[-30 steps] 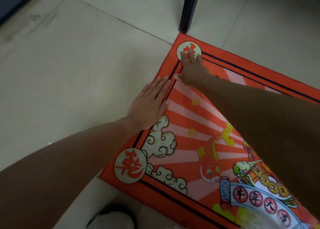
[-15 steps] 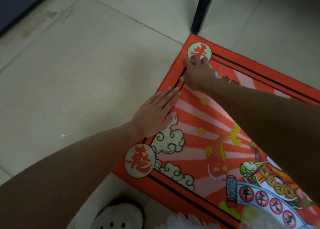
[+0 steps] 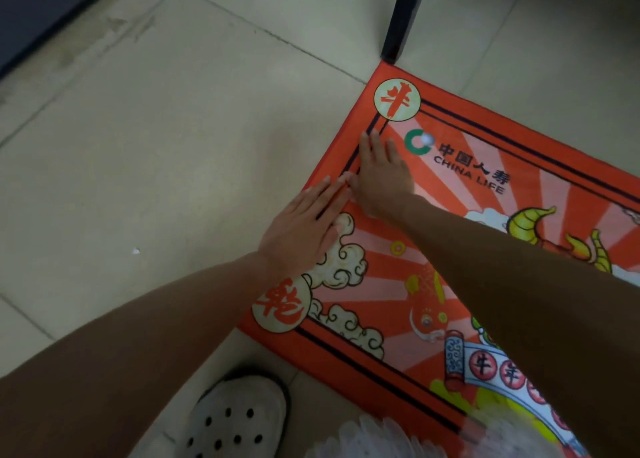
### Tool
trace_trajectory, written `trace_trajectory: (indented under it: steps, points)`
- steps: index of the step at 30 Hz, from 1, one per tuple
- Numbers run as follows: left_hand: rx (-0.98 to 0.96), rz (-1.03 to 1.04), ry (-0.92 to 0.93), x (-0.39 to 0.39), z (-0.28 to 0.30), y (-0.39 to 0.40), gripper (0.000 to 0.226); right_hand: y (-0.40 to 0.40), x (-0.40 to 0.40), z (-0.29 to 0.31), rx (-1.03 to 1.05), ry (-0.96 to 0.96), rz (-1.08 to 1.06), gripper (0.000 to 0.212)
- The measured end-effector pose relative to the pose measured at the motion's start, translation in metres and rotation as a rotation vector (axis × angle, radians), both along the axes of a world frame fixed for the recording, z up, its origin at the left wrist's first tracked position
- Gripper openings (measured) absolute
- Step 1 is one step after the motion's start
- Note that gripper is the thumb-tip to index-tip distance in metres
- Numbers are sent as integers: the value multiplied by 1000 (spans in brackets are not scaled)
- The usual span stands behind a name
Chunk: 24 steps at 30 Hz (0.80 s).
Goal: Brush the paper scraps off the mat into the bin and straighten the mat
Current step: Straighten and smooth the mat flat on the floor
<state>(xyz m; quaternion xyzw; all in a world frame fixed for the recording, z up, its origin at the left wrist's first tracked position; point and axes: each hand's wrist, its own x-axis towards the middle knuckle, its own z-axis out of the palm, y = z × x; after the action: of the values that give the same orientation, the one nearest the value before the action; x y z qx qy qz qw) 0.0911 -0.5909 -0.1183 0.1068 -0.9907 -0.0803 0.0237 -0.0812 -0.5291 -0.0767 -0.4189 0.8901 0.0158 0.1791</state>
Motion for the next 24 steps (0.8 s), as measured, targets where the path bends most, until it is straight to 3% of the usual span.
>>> trace_trajectory:
  steps: [7,20,24]
  points:
    - [-21,-24,-35,23,0,3,59,-7,4,8,105,-38,-20,82]
    - [24,-48,-73,78,7,17,58,-14,32,17,28,-49,87,71]
    - [24,-50,-94,87,9,19,59,-14,30,13,114,-116,114,104]
